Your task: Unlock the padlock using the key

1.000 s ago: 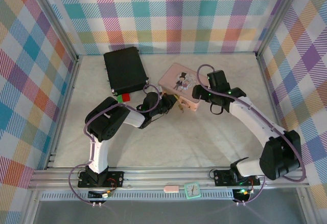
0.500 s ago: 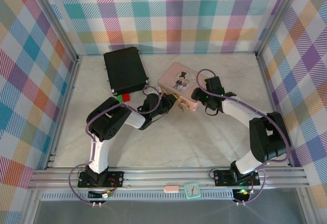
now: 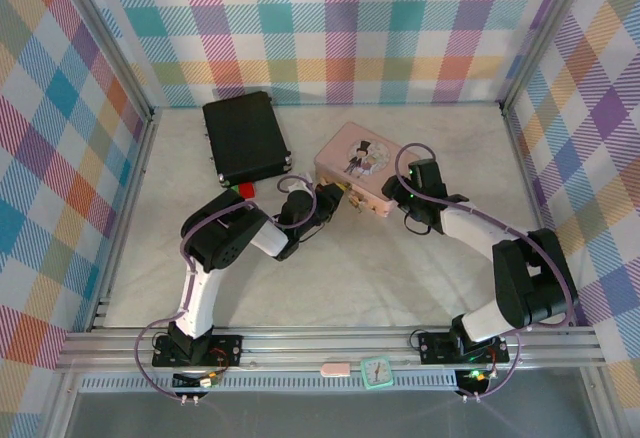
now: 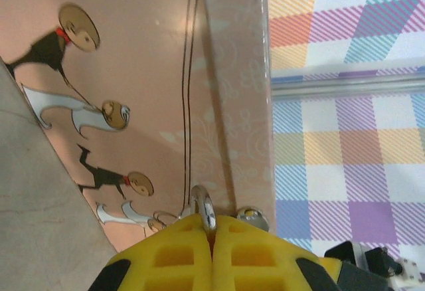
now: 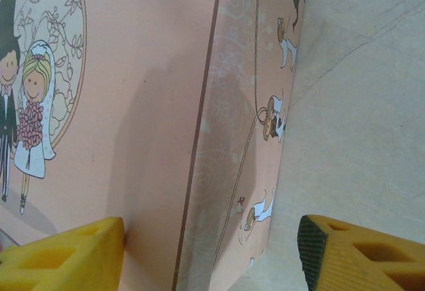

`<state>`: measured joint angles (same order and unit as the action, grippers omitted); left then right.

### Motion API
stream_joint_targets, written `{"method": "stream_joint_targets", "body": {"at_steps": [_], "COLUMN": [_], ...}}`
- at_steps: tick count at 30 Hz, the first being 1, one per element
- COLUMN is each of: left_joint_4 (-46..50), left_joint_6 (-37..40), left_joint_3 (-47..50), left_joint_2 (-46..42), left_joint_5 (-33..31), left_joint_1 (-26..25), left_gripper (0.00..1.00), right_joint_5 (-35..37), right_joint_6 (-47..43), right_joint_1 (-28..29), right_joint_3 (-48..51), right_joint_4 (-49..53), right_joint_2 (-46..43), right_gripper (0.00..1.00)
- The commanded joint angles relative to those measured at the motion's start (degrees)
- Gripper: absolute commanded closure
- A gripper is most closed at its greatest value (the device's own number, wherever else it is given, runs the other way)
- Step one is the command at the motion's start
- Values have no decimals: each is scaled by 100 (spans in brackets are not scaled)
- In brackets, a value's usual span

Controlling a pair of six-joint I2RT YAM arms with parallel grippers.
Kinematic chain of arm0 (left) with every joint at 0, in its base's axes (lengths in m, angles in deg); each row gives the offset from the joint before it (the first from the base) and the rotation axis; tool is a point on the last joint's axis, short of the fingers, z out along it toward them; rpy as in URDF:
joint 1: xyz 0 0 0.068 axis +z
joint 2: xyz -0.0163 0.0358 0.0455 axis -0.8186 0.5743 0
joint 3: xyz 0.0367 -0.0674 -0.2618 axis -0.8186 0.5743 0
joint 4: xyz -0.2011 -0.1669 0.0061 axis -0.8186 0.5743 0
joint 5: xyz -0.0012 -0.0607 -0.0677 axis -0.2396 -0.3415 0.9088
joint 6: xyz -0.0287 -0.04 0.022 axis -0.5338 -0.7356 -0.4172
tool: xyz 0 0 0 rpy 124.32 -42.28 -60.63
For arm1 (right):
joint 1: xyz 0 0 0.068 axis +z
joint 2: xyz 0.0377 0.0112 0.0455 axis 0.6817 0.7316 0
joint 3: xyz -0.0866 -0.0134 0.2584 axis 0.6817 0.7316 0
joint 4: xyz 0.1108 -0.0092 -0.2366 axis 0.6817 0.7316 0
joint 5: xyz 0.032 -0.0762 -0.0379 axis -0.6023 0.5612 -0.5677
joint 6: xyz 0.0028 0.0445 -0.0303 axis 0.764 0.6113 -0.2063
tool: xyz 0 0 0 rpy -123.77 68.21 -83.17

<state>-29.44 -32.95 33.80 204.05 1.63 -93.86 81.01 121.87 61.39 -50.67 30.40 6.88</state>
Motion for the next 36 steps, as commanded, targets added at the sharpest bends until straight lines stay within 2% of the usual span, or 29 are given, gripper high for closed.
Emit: {"method": "stream_joint_targets", "body": {"at_steps": [1,8,11,18,21,24,25,29,33,36], "left_joint_4": [-133,-74,236,1512,2535,4061,4837,7549,8742,9131], "left_joint_6": [-70,16,205,594,1030,1673,2003,3227,3730,3908], "left_joint_3": [81,40,179,505,645,574,425,-287,-644,-848], "left_joint_2": [42,-51,-325,-1192,-1685,-2229,-2444,-2871,-2848,-2658], "left_joint_5": [-505,-341,-239,801,1343,1725,1765,1305,960,770], "left_joint_1": [7,142,206,377,362,337,313,102,-65,-191], "left_gripper": [100,100,100,100,100,100,100,100,100,100], "right_joint_5": [367,320,260,80,177,407,528,1019,1200,1284], "right_joint_6": [48,-212,-410,-1244,-1625,-1916,-1990,-2113,-2036,-1977], "right_joint_1": [-130,-143,-155,-159,-160,-155,-161,-160,-166,-173], "right_joint_3": [131,-145,-322,-782,-853,-821,-788,-508,-152,-4], "right_joint_4": [564,635,724,1337,1765,2192,2324,2564,2423,2331], "right_joint_2": [141,173,108,-297,-587,-854,-938,-1240,-1493,-1576], "right_gripper": [33,34,32,13,1,1,1,1,1,1]}}
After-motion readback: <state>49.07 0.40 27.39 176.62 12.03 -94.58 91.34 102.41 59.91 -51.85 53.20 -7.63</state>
